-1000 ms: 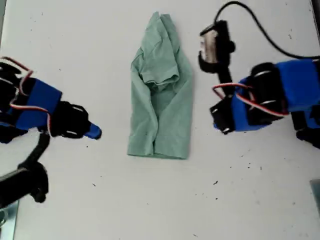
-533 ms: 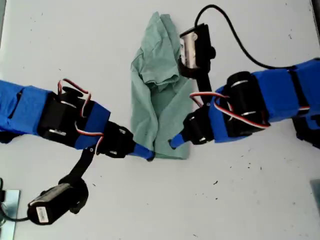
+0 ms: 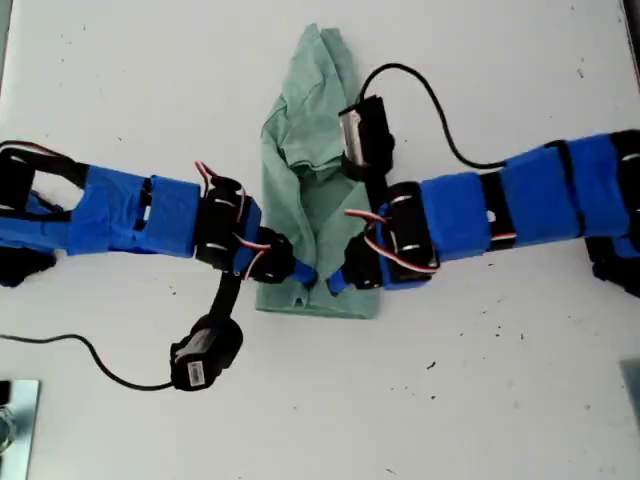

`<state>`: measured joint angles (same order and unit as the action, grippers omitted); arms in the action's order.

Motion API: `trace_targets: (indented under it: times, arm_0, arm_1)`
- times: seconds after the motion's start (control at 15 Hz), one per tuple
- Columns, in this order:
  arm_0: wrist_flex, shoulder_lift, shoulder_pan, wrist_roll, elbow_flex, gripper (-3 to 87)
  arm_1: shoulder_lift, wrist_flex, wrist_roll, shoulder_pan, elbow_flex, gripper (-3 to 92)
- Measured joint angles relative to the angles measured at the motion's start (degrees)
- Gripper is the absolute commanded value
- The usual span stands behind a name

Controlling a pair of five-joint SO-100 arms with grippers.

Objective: Fold t shirt

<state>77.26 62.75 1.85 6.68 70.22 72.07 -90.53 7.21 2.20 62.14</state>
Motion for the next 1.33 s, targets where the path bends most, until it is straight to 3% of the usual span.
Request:
trace_targets:
  times: [0.13, 0.27, 0.6, 1.0, 1.2, 1.33]
  arm_0:
    - [-1.5, -5.1, 0.2, 0.3, -3.1, 4.3]
    - [-2.6, -7.6, 0.2, 0.3, -4.0, -0.3]
    - [-2.6, -4.3, -2.5, 1.1, -4.4, -0.3]
    - [-7.1, 4.7, -16.3, 4.2, -6.2, -0.3]
    - [-6.9, 8.8, -16.2, 6.2, -6.2, -0.3]
    - [-4.7, 13.4, -11.8, 9.1, -6.2, -0.3]
  arm_1:
    - [-7.6, 3.5, -0.1, -0.9, -1.5, 23.9]
    - [-13.2, 5.4, -0.4, -0.4, -4.2, -0.8]
    - [-7.2, 1.1, 4.0, 2.5, -4.0, -0.8]
    - [6.8, 1.1, 6.2, 13.4, -4.0, -0.8]
    - [7.9, 1.4, 9.8, 11.3, -4.0, -0.8]
    - [10.3, 0.7, 14.7, 4.6, -4.0, -0.8]
